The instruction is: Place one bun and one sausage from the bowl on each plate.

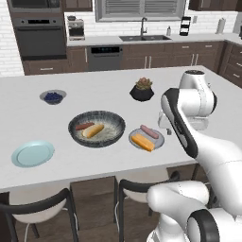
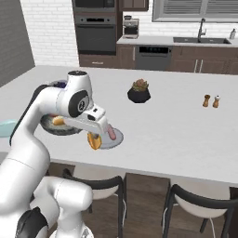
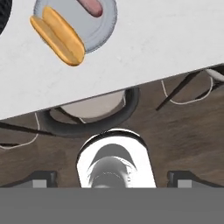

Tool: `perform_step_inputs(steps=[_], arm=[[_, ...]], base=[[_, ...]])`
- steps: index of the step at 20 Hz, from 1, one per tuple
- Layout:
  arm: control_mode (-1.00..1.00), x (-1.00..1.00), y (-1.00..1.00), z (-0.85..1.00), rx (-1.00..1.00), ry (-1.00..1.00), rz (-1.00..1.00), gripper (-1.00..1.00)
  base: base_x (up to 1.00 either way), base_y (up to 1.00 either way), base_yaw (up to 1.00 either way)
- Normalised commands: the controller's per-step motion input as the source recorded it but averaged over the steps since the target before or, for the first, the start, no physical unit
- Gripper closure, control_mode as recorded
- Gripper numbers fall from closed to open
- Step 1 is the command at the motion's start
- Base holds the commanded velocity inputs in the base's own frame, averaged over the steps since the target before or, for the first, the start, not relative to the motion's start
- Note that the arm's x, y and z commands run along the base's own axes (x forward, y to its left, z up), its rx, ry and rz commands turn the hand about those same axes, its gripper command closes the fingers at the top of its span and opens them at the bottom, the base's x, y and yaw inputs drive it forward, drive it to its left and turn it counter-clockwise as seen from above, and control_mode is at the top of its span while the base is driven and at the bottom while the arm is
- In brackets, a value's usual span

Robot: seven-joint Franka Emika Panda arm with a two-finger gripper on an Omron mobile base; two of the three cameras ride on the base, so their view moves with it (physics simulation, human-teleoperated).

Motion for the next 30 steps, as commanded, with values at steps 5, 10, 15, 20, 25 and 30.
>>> perform_step_inputs(steps=[5, 10, 15, 20, 25, 30], arm=[[1.0, 0.0, 0.0, 0.0, 0.0, 0.0, 0.0, -1.0], [1.0, 0.0, 0.0, 0.0, 0.0, 0.0, 0.0, -1.0], [1.0, 0.0, 0.0, 0.0, 0.0, 0.0, 0.0, -1.0], [1.0, 0.0, 0.0, 0.0, 0.0, 0.0, 0.0, -1.0], [1.0, 0.0, 0.0, 0.0, 0.0, 0.0, 0.0, -1.0], [-1.0, 0.88, -0.12, 0.0, 0.01, 0.0, 0.0, -1.0]], base=[[-0.26, 0.98, -0.02], [0.0, 1.0, 0.0], [0.06, 0.89, 0.0], [0.45, 0.03, 0.0], [0.62, -0.04, 0.0], [0.0, 0.0, 0.0]])
